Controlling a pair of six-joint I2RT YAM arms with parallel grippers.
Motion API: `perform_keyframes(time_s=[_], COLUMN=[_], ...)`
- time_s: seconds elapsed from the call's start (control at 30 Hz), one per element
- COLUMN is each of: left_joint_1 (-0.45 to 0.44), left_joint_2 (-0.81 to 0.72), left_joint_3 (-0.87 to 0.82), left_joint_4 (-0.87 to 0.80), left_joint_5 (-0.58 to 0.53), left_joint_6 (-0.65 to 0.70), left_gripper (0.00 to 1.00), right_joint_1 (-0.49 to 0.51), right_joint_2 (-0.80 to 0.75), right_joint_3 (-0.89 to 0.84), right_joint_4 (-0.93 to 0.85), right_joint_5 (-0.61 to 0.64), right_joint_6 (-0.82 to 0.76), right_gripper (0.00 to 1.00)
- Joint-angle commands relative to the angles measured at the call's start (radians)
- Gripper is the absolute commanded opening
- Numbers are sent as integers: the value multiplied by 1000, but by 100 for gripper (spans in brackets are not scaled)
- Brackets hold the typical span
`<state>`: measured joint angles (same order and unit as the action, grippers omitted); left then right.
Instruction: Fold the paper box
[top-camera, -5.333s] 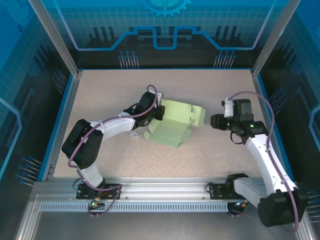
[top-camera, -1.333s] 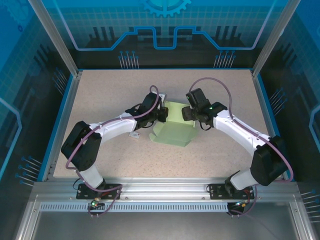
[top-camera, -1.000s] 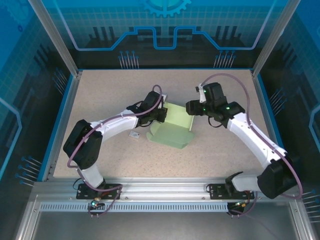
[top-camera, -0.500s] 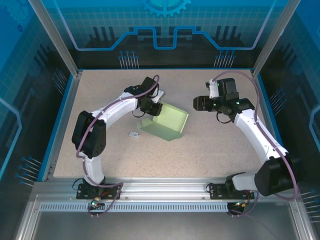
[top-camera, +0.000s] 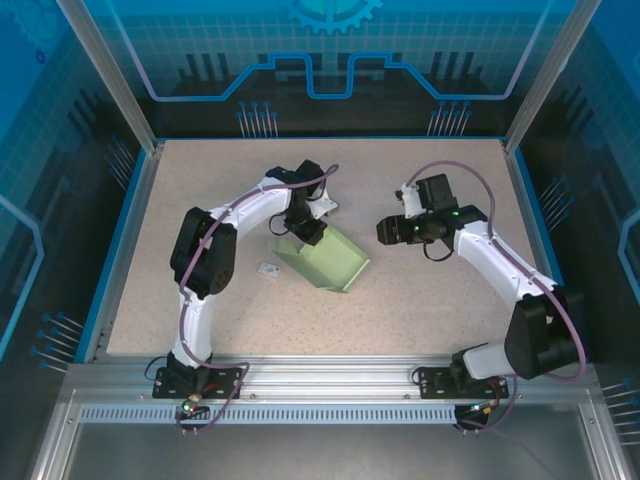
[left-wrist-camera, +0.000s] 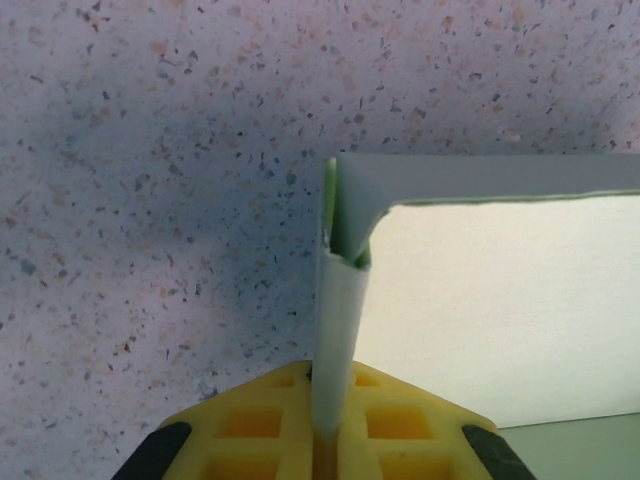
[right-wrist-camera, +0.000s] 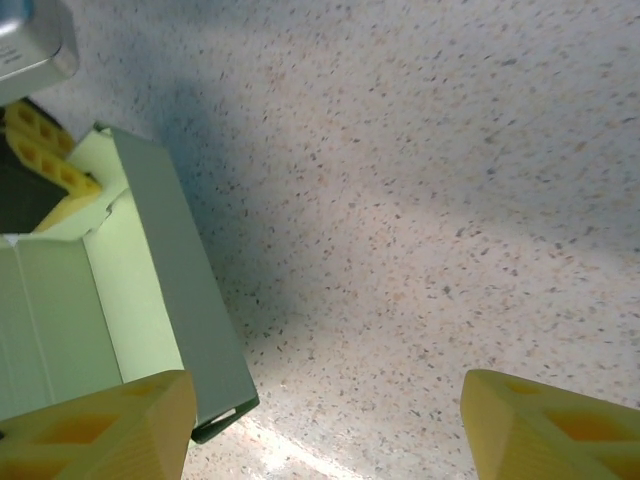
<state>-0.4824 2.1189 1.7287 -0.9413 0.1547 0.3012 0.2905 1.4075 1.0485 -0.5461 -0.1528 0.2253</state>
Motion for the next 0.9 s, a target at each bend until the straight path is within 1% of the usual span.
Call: perform_keyframes(time_s=[0.0,0.2,0.33,0.53,0.77,0.87], left_joint_1=[-24,-44,-55,-62,-64,-66], left_joint_2=[44,112,132,184,234,249], left_joint_3=[65,131,170,242,306,315], left_joint_4=[-64,-107,-108,-137,-147,-143], left_joint_5=[13,-41,-25,-7,19,12], left_joint_6=[88,116,122,125,121,122], left_gripper=[11,13,18,32,39,40], right_joint_1=[16,15,12,10,7,7], right_joint_2=[-5,-41,-40,-42,-13,-9], right_joint_3=[-12,-52,-75,-112,-114,-115], right_joint_4=[2,37,55,86,106,107], right_joint_5=[28,40,32,23,1,1], right_joint_6=[-27,-15,-13,-10,-24,-29], right_gripper=[71,72,72,72,72,71])
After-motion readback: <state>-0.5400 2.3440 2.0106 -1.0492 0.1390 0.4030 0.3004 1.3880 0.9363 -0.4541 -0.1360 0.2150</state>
